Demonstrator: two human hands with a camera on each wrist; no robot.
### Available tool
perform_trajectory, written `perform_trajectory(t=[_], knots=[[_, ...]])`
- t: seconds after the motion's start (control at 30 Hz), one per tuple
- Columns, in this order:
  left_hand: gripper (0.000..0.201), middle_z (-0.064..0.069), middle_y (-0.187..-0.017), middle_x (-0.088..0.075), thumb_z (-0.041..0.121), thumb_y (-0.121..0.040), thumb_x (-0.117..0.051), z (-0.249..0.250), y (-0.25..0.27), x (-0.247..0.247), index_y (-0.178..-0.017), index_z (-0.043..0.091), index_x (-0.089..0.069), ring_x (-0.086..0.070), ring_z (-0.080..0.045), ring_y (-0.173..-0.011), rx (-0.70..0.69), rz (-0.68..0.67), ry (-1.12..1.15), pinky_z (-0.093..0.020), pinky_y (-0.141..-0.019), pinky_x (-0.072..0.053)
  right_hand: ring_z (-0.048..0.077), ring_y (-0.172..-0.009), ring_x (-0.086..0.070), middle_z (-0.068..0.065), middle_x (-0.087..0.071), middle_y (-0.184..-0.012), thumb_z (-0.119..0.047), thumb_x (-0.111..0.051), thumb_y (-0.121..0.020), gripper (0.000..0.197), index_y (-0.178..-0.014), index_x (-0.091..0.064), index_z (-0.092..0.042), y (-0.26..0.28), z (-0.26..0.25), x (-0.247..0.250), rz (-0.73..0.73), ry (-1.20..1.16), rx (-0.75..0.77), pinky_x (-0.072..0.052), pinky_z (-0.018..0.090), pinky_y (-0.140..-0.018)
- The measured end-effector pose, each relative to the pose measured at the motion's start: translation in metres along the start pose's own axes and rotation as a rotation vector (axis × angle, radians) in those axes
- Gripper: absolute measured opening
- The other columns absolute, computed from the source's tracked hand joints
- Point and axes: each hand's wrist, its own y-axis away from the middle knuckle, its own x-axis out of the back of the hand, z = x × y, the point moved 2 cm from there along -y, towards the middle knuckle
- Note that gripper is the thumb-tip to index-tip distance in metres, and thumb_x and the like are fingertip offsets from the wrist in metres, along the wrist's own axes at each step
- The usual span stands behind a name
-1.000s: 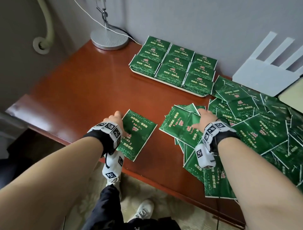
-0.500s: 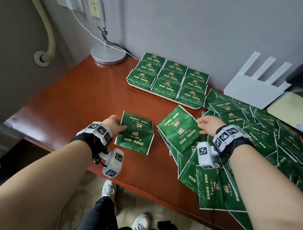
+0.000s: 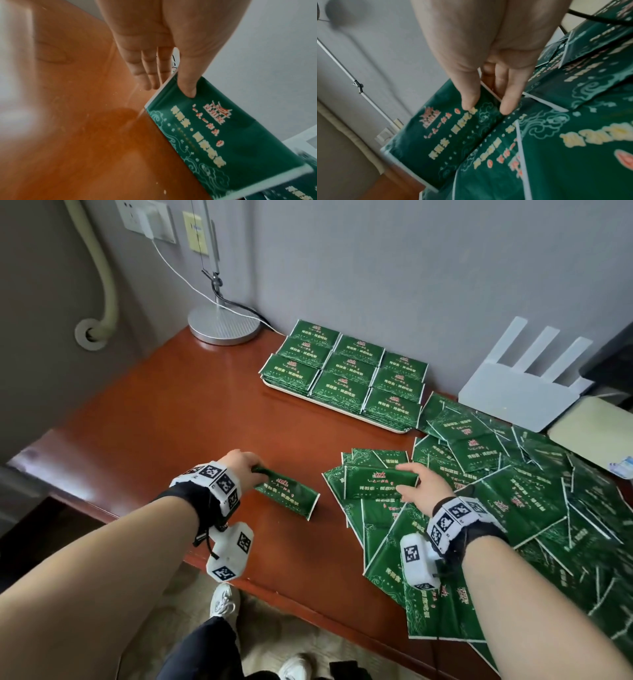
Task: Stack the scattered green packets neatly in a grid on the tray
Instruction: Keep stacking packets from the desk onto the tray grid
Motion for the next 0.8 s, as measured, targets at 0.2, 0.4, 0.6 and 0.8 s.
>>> perform_trajectory(t=[0.2, 0.4, 0.6, 0.8], knots=[[0.024, -0.002, -0.096, -0.05, 0.025, -0.087, -0.061, 0.002, -0.006, -0.002, -0.106, 0.012, -0.065, -0.048, -0.016, -0.084, 0.005, 0.046, 0.028, -0.027, -0.07, -0.038, 0.023, -0.123, -0.041, 0.006, -0.044, -0.131, -0.023, -0.062, -0.087, 0.033, -0.118, -0.061, -0.012, -0.002, 0.003, 0.009, 0.138, -0.011, 0.054, -0.028, 0.033, -0.109], [0.034, -0.009, -0.108, -0.063, 0.013, -0.083, -0.066, 0.0, -0.01, -0.022, -0.117, 0.015, -0.059, -0.056, -0.021, -0.091, 0.063, 0.011, 0.188, -0.026, -0.076, -0.042, 0.026, -0.101, -0.059, 0.001, -0.058, -0.12, -0.018, -0.056, -0.09, 0.023, -0.112, -0.062, -0.022, 0.004, 0.008, -0.007, 0.036, 0.012, -0.001, -0.046, 0.028, -0.081], [0.034, -0.01, -0.116, -0.063, 0.016, -0.088, -0.06, 0.004, -0.016, -0.023, -0.122, 0.011, -0.056, -0.058, -0.026, -0.106, 0.073, 0.012, 0.195, -0.027, -0.084, -0.04, 0.027, -0.094, -0.06, 0.006, -0.064, -0.107, -0.025, -0.055, -0.091, 0.025, -0.113, -0.059, -0.015, 0.0, 0.003, -0.005, 0.066, -0.046, -0.067, -0.049, 0.032, -0.08], [0.033, -0.008, -0.115, -0.065, 0.016, -0.086, -0.062, 0.016, -0.036, 0.017, -0.119, 0.011, -0.058, -0.062, -0.024, -0.1, -0.027, -0.013, 0.197, -0.029, -0.084, -0.048, 0.028, -0.097, -0.061, 0.009, -0.066, -0.108, -0.024, -0.054, -0.091, 0.026, -0.107, -0.06, -0.004, 0.001, -0.022, 0.032, 0.147, -0.176, -0.051, -0.047, 0.038, -0.09]])
